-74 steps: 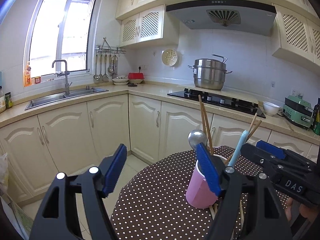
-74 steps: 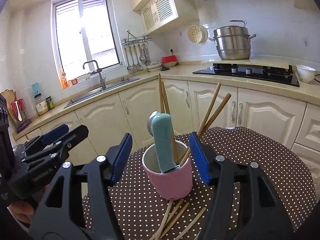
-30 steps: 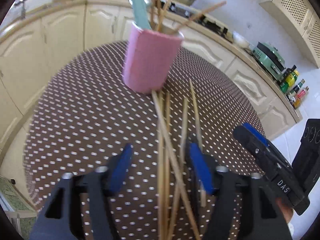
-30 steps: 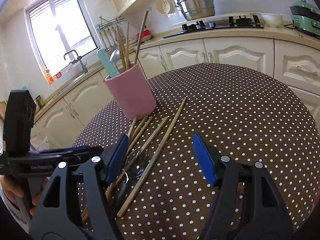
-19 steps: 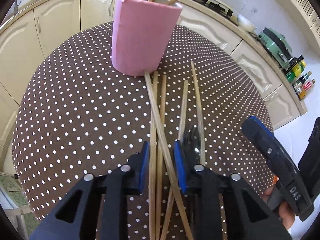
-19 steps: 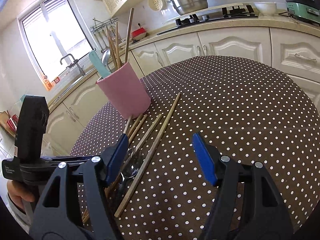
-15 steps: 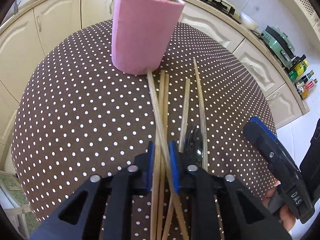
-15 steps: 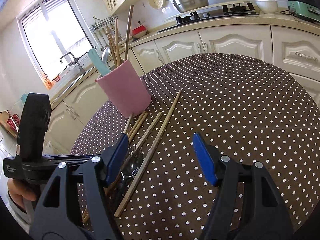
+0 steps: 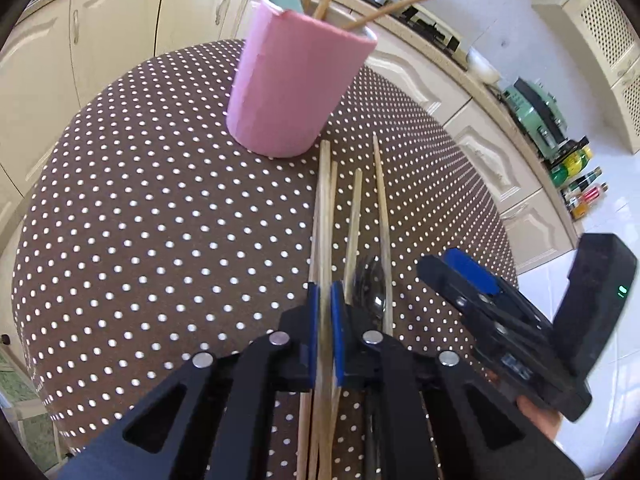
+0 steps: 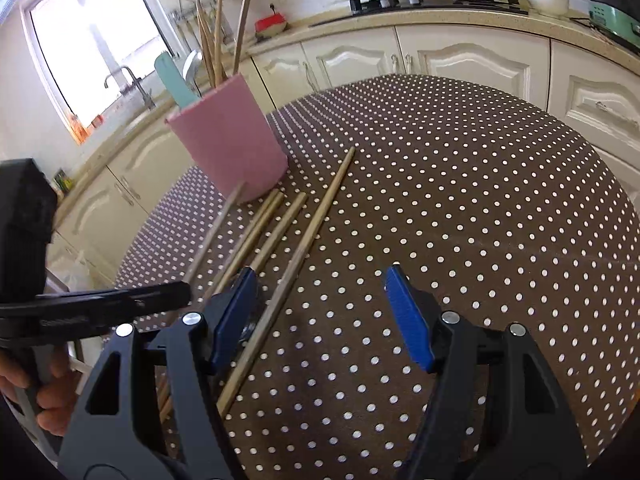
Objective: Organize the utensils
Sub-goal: 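Move the left tool back to the pile and grasp wooden chopsticks, then grasp a chopstick with the right tool beside the left tool's chopstick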
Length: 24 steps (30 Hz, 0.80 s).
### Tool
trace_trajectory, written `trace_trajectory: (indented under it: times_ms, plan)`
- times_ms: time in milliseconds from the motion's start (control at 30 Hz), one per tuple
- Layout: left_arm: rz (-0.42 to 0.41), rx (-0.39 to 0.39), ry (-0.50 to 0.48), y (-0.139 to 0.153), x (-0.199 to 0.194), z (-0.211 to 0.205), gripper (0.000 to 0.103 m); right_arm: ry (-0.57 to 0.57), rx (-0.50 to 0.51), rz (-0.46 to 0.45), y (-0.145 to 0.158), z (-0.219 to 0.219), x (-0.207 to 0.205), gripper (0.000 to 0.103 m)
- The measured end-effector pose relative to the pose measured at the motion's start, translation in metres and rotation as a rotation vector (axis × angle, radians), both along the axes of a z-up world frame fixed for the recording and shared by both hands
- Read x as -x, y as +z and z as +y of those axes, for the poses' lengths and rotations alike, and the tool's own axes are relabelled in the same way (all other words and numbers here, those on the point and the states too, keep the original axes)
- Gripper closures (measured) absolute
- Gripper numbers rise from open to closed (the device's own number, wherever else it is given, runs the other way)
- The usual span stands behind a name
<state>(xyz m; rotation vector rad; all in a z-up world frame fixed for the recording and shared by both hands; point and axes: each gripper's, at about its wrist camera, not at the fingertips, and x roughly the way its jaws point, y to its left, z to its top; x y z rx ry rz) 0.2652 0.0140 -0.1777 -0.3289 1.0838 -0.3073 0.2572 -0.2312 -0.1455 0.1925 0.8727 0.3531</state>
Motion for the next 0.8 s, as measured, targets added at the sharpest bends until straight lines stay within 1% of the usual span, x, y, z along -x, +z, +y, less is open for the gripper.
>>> trace_trajectory:
  times_ms: [100, 167, 233, 333, 433, 500, 533, 567, 600, 733, 800]
  plan:
    - [-0.021, -0.014, 0.036, 0.005, 0.005, 0.02, 0.097, 0.001, 0.031, 0.026, 0.001, 0.007, -0.013, 0.037]
    - [-0.021, -0.025, 0.056, 0.006, 0.007, 0.029, 0.097, 0.004, 0.064, 0.047, 0.002, 0.014, -0.026, 0.037]
    - [-0.019, -0.063, 0.092, 0.006, 0.007, 0.039, 0.097, 0.012, 0.089, 0.07, 0.002, 0.022, -0.038, 0.037]
    - [-0.004, -0.103, 0.128, 0.003, 0.007, 0.049, 0.097, 0.037, 0.134, 0.119, -0.003, 0.036, -0.053, 0.037]
    - [0.025, -0.128, 0.134, -0.003, 0.007, 0.057, 0.097, 0.083, 0.221, 0.136, -0.005, 0.052, -0.063, 0.037]
    - [0.037, -0.142, 0.144, -0.005, 0.005, 0.061, 0.097, 0.115, 0.252, 0.164, -0.006, 0.056, -0.07, 0.037]
    - [0.043, -0.146, 0.147, -0.007, 0.006, 0.061, 0.097, 0.131, 0.276, 0.176, -0.006, 0.058, -0.073, 0.04]
    - [0.045, -0.147, 0.148, -0.008, 0.004, 0.061, 0.097, 0.148, 0.306, 0.186, -0.007, 0.06, -0.075, 0.045]
    - [0.042, -0.151, 0.148, -0.008, 0.002, 0.062, 0.097, 0.164, 0.32, 0.196, -0.006, 0.063, -0.076, 0.047]
    - [0.043, -0.187, 0.136, -0.008, -0.007, 0.055, 0.096, 0.202, 0.316, 0.246, -0.005, 0.058, -0.087, 0.069]
    - [0.045, -0.214, 0.122, -0.006, -0.013, 0.049, 0.096, 0.232, 0.298, 0.274, -0.006, 0.053, -0.093, 0.074]
